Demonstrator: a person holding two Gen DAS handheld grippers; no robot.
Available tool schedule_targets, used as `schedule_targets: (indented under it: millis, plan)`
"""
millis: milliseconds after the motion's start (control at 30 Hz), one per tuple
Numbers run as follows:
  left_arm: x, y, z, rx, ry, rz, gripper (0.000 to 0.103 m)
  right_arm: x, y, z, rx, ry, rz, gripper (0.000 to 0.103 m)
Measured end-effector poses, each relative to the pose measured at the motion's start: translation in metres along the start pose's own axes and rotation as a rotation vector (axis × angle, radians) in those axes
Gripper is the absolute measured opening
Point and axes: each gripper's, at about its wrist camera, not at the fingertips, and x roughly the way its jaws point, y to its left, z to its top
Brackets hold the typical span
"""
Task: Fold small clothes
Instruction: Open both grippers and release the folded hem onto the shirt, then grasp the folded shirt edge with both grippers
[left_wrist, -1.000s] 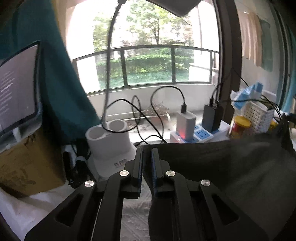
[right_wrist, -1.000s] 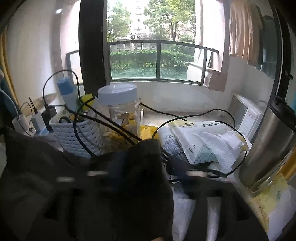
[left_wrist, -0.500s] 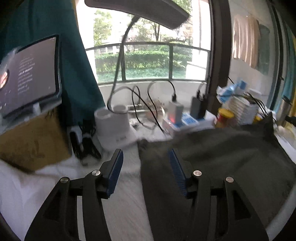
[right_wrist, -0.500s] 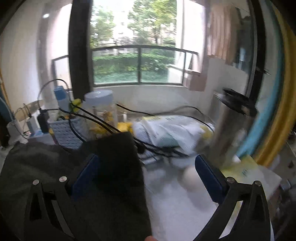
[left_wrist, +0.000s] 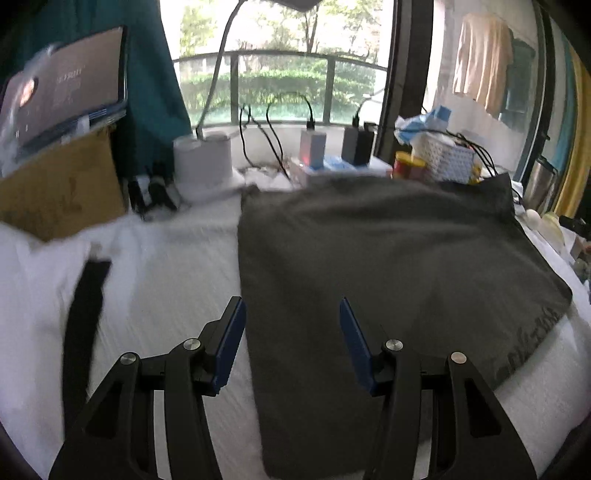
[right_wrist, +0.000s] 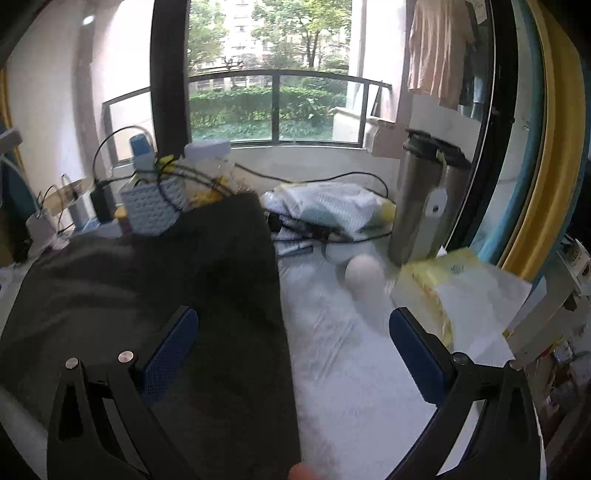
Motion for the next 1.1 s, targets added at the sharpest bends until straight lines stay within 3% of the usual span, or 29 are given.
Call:
schedule_targets:
  millis: [333,633,700,833,1000,1100]
  plan:
    - [-0.002,0.005,-0.030,-0.037,0.076,0.008,0.056,-0.014,-0.008,-0.037,0.026,0.053,0.009,0.102]
    - [0.003,0.016,-0.038,-0.082,0.145,0.010,0.056,-0.022,-0.030,-0.076,0.126,0.160,0.079,0.101]
    - [0.003,0.013,-0.038,-0.073,0.154,0.015,0.056,-0.022,-0.027,-0.081,0.120,0.180,0.096,0.095]
    - [0.002,0.004,-0.041,-0.038,0.165,0.045,0.056,-0.011,-0.013,-0.090,0.084,0.237,0.121,0.066]
    - [-0.001,-0.003,-0.042,-0.018,0.199,0.032,0.056,-0.010,0.000,-0.090,0.033,0.228,0.134,0.044]
    - [-0.001,-0.003,-0.043,0.001,0.202,0.034,0.056,-0.011,0.006,-0.091,0.013,0.220,0.165,0.024]
